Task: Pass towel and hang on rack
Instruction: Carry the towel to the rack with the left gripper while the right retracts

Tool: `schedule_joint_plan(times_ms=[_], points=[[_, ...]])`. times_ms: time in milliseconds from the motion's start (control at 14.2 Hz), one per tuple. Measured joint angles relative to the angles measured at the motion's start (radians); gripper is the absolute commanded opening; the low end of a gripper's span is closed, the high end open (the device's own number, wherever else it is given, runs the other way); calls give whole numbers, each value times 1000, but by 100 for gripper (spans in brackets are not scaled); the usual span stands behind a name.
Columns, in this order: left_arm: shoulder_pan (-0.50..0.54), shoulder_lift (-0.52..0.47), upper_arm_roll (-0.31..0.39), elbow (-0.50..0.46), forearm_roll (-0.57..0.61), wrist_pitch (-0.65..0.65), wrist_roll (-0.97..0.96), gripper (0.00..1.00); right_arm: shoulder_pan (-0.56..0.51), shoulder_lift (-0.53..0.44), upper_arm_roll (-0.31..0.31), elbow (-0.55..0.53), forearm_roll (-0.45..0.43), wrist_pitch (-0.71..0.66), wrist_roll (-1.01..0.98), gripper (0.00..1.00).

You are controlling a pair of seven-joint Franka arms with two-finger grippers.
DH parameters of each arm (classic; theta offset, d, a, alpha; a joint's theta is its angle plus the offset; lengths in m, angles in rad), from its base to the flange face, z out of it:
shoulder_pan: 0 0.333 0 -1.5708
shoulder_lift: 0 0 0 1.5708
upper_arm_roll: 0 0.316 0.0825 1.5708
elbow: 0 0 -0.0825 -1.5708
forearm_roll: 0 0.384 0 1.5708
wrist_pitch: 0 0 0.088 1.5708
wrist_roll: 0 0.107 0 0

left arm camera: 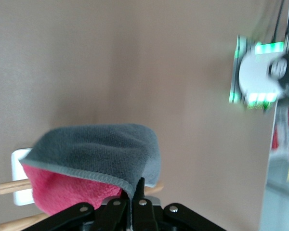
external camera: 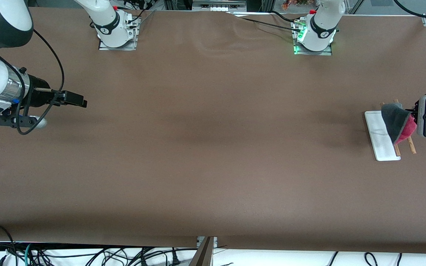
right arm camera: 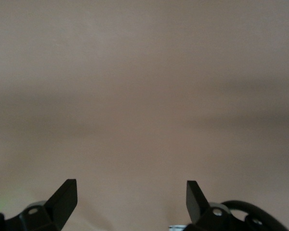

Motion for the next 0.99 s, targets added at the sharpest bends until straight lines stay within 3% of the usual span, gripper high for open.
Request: schedule_joint_plan(times_ms=[212, 494, 987], points=[[-1, 18, -4, 6, 151, 15, 169, 0, 1, -24, 0, -42, -43, 8, -13, 100], [-4, 18, -7, 19, 283, 15, 238, 0, 2, -33, 0, -66, -96, 8, -23, 100], [-4, 17, -5, 33, 341, 13, 312, 0, 2, -39, 0, -76, -99, 8, -29, 100]])
